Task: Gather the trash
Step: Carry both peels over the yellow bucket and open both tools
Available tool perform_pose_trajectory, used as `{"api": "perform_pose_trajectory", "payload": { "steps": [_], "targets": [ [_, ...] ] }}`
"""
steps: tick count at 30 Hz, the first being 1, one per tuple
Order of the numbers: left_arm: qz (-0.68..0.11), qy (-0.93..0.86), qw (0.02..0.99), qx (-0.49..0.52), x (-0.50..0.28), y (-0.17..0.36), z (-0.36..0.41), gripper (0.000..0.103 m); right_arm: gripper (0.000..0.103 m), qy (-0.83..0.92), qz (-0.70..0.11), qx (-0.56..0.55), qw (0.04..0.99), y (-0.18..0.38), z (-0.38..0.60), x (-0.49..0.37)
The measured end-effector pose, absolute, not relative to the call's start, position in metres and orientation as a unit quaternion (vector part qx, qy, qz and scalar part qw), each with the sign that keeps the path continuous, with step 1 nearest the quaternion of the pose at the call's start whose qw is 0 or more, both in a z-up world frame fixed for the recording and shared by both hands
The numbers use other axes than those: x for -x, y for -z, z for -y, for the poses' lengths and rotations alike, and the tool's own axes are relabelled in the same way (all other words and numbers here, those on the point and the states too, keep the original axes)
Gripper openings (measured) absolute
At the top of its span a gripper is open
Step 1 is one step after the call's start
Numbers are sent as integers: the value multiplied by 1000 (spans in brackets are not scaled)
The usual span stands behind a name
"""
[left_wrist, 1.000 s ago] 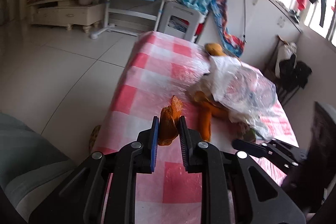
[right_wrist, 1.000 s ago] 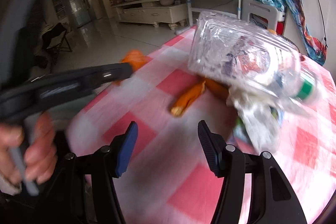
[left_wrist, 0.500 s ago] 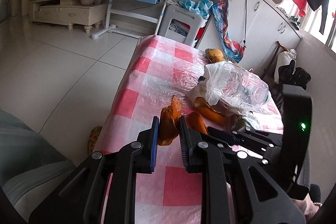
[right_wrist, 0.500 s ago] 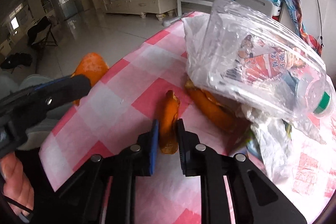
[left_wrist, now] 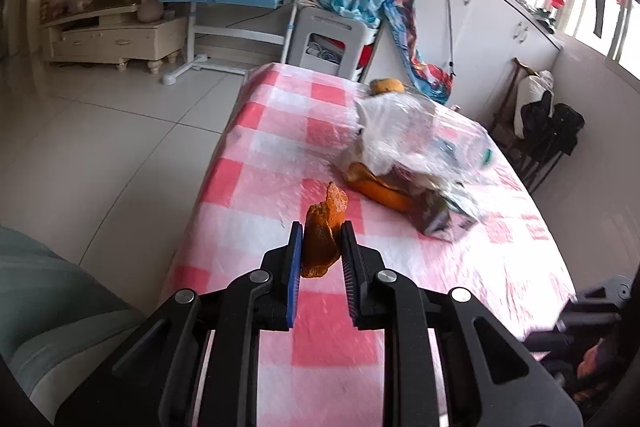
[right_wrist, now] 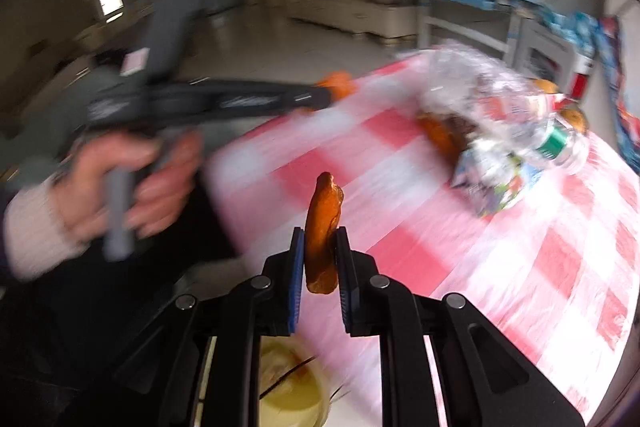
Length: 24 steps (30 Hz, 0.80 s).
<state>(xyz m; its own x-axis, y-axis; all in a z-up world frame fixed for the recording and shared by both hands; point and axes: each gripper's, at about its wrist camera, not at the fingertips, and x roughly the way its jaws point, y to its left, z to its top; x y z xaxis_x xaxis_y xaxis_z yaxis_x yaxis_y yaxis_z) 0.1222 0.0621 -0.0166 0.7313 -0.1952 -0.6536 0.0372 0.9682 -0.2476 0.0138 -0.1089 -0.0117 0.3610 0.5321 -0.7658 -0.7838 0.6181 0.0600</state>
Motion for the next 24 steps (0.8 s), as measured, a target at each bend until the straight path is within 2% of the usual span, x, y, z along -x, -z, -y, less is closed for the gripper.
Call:
{"api": "perform_pose_trajectory", "payload": {
  "steps": [3,8,13,17,23,24],
  "targets": [
    [-368,71,922,100,-105,19,-52,18,16,-451,-421,180,766,20,107,11],
    [-382,82,917,85,-76,26,-40,18,19,-484,-496,231,683,68,95,55],
    [-394,88,912,75,-46,32,-32,18,24,-453,-505,200,707,86,105,59],
    [-404,94,908,64,-28,34,-22,18,51,-405,-482,178,756,78,116,46],
    [-444,108,887,60,0,45,-6,18,59,-309,-428,116,842,60,151,28],
    [-455,113,881,56,5,49,-1,19,63,-307,-421,104,847,57,155,25]
  ]
}}
